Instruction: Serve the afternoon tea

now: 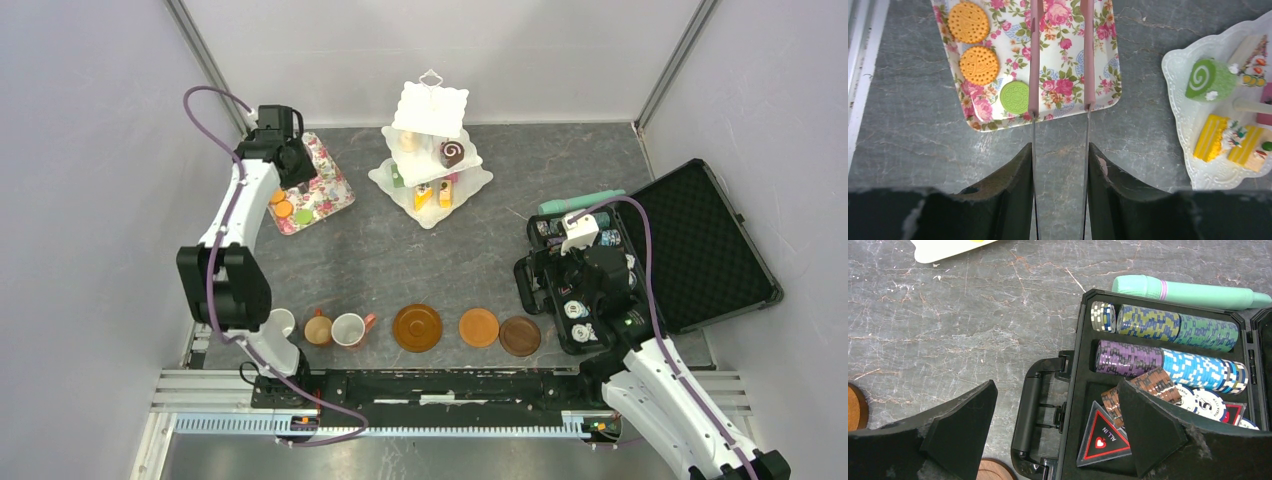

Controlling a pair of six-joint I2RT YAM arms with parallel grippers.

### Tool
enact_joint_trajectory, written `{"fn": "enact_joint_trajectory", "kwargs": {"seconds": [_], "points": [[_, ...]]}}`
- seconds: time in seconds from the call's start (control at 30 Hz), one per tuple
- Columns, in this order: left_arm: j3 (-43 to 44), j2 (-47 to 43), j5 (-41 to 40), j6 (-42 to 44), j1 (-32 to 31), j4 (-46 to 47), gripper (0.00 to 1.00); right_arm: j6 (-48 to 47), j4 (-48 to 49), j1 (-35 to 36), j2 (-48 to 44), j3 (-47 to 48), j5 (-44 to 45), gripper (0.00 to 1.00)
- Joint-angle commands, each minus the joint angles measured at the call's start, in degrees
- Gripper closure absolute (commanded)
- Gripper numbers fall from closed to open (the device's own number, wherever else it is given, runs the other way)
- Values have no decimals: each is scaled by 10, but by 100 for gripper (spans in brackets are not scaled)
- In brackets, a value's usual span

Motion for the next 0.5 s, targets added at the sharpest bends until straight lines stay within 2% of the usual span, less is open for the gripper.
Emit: {"fn": "enact_joint_trajectory", "kwargs": {"seconds": [0.0,0.2,0.47], "points": [[-23,-79,-15,28,3,-6,83,4,15,3,-8,0,0,2],[-36,-131,-18,41,3,-27,84,5,16,3,-5,0,-6,2],[5,-187,50,43,-11,-64,87,5,18,3,-8,-1,-5,2]]}}
